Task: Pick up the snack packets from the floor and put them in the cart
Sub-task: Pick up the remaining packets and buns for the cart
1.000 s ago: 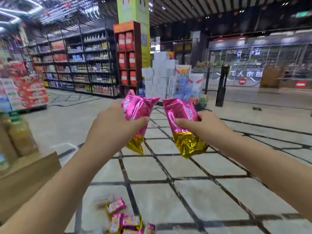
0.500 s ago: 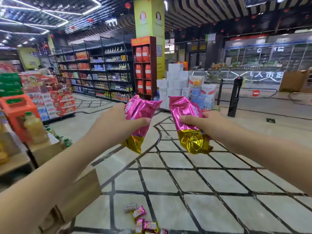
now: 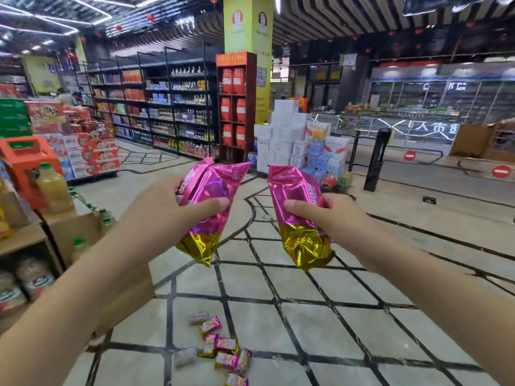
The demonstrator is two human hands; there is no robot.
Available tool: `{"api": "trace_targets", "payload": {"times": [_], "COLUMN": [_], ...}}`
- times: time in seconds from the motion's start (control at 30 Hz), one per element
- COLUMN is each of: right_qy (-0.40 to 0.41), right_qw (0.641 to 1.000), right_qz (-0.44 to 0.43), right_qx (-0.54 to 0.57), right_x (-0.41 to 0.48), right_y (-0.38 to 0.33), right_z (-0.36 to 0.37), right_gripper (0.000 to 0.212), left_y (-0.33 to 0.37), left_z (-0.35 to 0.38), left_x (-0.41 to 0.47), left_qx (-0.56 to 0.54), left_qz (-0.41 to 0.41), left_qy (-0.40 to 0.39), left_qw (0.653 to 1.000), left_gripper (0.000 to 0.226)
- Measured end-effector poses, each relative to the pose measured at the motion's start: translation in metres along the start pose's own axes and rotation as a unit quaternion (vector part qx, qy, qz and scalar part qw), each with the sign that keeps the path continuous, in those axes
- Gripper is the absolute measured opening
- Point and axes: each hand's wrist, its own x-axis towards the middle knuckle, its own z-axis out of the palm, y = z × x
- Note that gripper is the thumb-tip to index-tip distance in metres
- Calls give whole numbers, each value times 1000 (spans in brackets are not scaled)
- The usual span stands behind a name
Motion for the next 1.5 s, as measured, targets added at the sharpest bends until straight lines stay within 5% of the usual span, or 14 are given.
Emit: {"api": "trace_targets", "payload": {"times": [0.3,0.63,1.1,1.5], "right_qy": [31,-154,-430,-522], "right_qw": [992,983,900,841], "right_qz": [71,96,-31,-105], "right_qx": [98,23,-71,-90], "right_x": [-31,-74,-143,-187], "right_y": [100,153,46,-50], "right_z": [52,183,423,583], "right_gripper": [36,36,29,37], "left_y": [-73,-166,-267,-339], "left_z": [65,75,-79,-197], "left_x": [-80,-217,-370,-438], "left_qx": [15,87,110,118], "left_qz": [-170,-381,-550,-610], "left_qy": [140,157,314,386], "left_qw": [975,907,766,682], "left_gripper": [38,45,37,49]}}
